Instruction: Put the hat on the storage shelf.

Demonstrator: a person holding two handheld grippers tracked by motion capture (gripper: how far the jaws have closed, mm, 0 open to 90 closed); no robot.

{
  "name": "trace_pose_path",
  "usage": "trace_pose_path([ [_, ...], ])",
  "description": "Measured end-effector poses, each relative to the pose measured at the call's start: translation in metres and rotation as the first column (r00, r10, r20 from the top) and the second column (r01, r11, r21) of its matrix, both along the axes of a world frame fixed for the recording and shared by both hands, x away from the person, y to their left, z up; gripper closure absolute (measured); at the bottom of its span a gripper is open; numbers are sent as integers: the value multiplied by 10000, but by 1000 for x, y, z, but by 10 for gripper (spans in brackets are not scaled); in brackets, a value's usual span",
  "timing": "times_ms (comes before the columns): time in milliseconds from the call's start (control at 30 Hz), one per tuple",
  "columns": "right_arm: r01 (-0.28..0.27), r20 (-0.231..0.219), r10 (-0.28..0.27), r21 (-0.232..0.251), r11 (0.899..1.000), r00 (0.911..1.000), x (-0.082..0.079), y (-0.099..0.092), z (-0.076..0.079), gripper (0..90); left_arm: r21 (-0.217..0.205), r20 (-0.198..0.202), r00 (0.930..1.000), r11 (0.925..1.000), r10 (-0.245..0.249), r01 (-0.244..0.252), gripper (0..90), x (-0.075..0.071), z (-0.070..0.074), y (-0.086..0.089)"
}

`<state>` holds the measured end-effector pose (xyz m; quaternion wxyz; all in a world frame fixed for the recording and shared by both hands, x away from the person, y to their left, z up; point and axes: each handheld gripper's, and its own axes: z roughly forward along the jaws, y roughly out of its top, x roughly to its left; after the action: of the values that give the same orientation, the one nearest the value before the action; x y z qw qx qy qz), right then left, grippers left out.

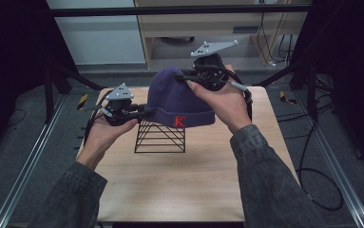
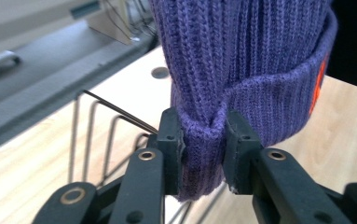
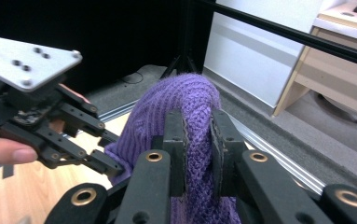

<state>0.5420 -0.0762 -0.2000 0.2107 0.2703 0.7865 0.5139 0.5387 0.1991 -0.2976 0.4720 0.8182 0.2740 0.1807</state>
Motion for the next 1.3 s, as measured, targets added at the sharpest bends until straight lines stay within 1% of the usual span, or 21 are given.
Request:
trace_pose_path([
  [33,132,-89,-131,66,9999,9999,6,-1,-1,787,-42,59,9999,9999,142,-142,717,1,1,1],
  [67,132,-89,-131,66,9999,9999,6,-1,-1,787,-62,69,9995,9995,305,-304,717,2,2,3],
  [267,374,-452,-372,52,9993,9983,25,3,-10,786,-116,-28,9968,9967,803,-803,727,10,3,14],
  [300,370,-484,-367,53,9993,9982,28,4,-12,786,-106,-27,9965,9964,837,-837,728,11,3,16],
  [367,427,-642,-422,61,9991,9970,34,9,-17,785,86,-2,9951,9951,988,-988,728,13,2,21],
  [467,440,-704,-436,40,9990,9966,37,12,-19,785,187,57,9936,9934,1132,-1133,729,14,2,24],
  [633,426,-877,-429,-52,9991,9952,43,20,-24,782,293,-2,9909,9905,1346,-1346,732,16,0,31],
  [700,438,-888,-446,-114,9990,9950,46,23,-26,781,292,86,9895,9891,1442,-1444,733,16,-1,34],
  [800,473,-1016,-491,-201,9987,9936,50,27,-31,780,224,-14,9879,9876,1553,-1553,735,17,-7,37],
  [833,461,-1043,-483,-228,9987,9934,52,28,-33,780,269,-34,9879,9875,1554,-1552,736,18,-9,38],
  [867,457,-1111,-488,-298,9985,9926,54,30,-37,779,262,-92,9868,9866,1616,-1613,738,18,-13,41],
  [933,430,-1150,-470,-370,9984,9923,54,33,-40,778,343,-75,9856,9851,1688,-1685,739,18,-17,42],
  [1000,403,-1115,-454,-477,9980,9927,54,35,-43,778,334,-109,9854,9850,1696,-1692,738,17,-18,43],
  [1067,364,-1127,-411,-439,9984,9928,55,37,-44,778,379,-149,9861,9856,1656,-1650,738,17,-21,45],
  [1267,248,-1142,-307,-528,9983,9930,53,41,-47,776,394,-187,9847,9843,1730,-1722,738,16,-26,49],
  [1300,232,-1146,-293,-543,9983,9930,53,42,-47,776,459,-147,9842,9834,1763,-1755,738,16,-27,50],
])
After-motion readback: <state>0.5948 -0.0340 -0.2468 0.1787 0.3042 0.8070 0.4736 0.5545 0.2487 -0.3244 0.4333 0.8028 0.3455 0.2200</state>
